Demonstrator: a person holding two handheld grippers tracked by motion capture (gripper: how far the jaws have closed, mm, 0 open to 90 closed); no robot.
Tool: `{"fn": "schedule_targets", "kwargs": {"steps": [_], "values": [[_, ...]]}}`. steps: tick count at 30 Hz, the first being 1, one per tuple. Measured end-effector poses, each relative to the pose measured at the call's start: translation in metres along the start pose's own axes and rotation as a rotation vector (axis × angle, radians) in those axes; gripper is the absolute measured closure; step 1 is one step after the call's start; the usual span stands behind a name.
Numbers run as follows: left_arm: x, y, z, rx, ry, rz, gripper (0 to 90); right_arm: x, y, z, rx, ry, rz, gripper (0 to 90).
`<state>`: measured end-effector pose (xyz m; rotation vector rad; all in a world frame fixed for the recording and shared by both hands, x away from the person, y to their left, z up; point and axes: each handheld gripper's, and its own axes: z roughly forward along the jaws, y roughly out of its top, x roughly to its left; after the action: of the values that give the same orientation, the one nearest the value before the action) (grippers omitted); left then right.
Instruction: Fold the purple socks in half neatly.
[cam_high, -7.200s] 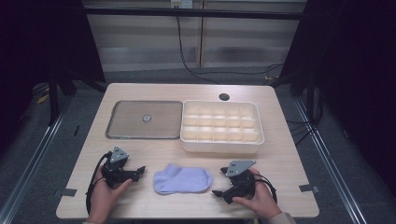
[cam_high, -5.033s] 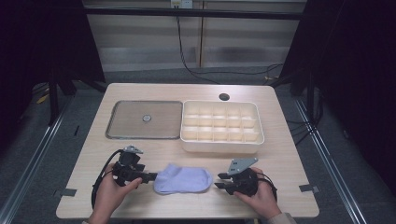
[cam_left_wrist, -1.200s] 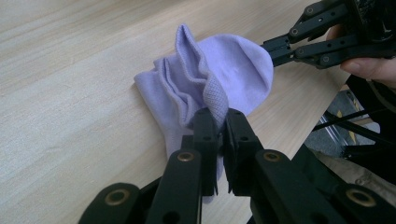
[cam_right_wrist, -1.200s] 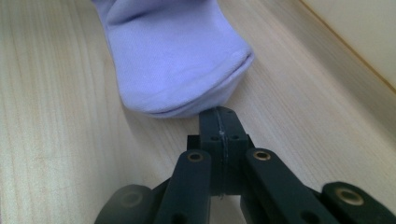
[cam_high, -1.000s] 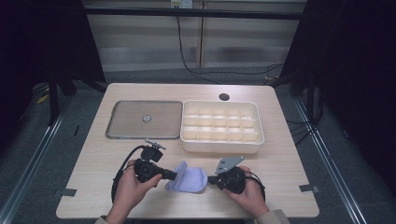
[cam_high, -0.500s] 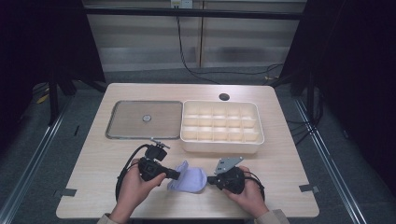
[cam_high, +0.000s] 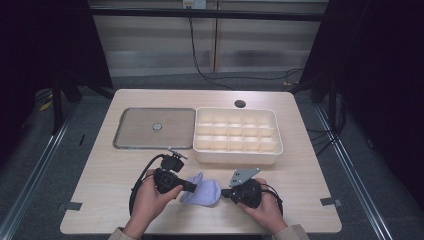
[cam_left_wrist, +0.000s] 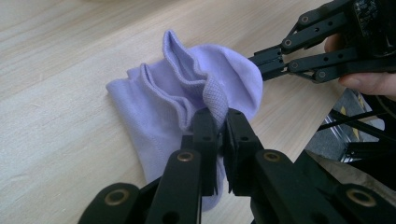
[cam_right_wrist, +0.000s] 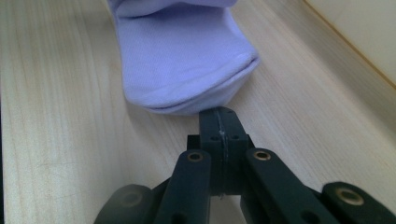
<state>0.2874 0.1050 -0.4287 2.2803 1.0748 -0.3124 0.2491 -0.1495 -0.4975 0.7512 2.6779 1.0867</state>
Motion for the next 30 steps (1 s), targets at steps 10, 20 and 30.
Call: {"fn": "schedule_targets", "kwargs": {"steps": [10,20,30], "values": [[-0.001,0.003,0.002,-0.002,0.006,0.003,84.4,0.000,0.000,0.000,-0.002,0.000,0.001,90.0],[-0.006,0.005,0.007,-0.001,0.001,0.003,84.3,0.001,0.000,0.001,-0.003,0.002,0.006,90.0],[-0.011,0.006,0.015,0.006,-0.003,0.006,84.4,0.003,0.001,0.001,-0.002,0.002,0.009,90.0]]}}
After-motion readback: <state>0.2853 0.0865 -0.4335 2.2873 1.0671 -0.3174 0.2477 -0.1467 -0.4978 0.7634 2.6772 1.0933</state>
